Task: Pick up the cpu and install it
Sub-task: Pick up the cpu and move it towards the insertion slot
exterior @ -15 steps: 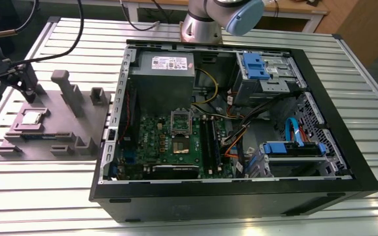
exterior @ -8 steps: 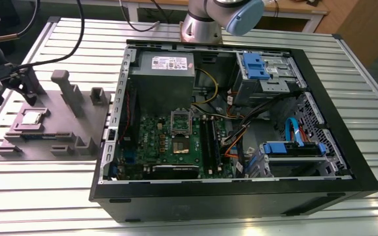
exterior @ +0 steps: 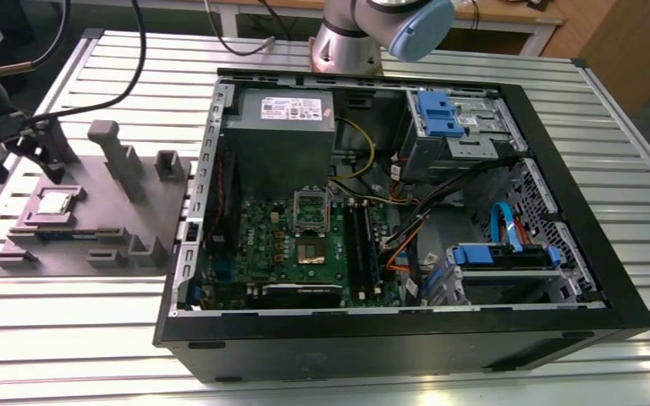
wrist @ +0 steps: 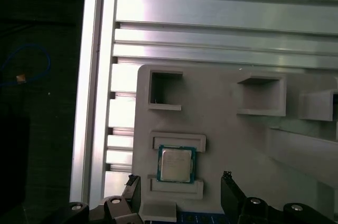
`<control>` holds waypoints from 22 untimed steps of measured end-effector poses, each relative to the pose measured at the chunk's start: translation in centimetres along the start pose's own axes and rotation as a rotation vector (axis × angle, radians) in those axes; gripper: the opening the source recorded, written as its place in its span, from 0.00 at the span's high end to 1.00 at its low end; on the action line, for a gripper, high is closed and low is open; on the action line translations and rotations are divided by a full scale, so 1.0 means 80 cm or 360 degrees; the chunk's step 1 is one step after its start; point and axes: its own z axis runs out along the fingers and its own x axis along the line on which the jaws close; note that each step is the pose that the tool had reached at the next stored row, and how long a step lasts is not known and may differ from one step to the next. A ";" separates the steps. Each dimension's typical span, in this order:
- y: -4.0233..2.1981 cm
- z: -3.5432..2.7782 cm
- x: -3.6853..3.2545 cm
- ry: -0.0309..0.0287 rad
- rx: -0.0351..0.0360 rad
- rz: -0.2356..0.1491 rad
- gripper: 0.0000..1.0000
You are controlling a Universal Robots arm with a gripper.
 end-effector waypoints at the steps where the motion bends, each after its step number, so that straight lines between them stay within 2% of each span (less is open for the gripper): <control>1: -0.0001 0.0012 0.0000 0.00002 0.0000 0.0000 0.29; 5: -0.0008 0.0041 0.0001 0.00005 0.0000 0.0000 0.29; 18: -0.0009 0.0048 0.0000 0.00002 0.0000 0.0000 0.29; 20: -0.0013 0.0061 0.0000 -0.00002 0.0000 0.0000 0.31; 21: -0.0017 0.0070 0.0000 0.00001 0.0000 0.0000 0.37; 22: -0.0020 0.0084 0.0000 -0.00001 0.0000 0.0000 0.37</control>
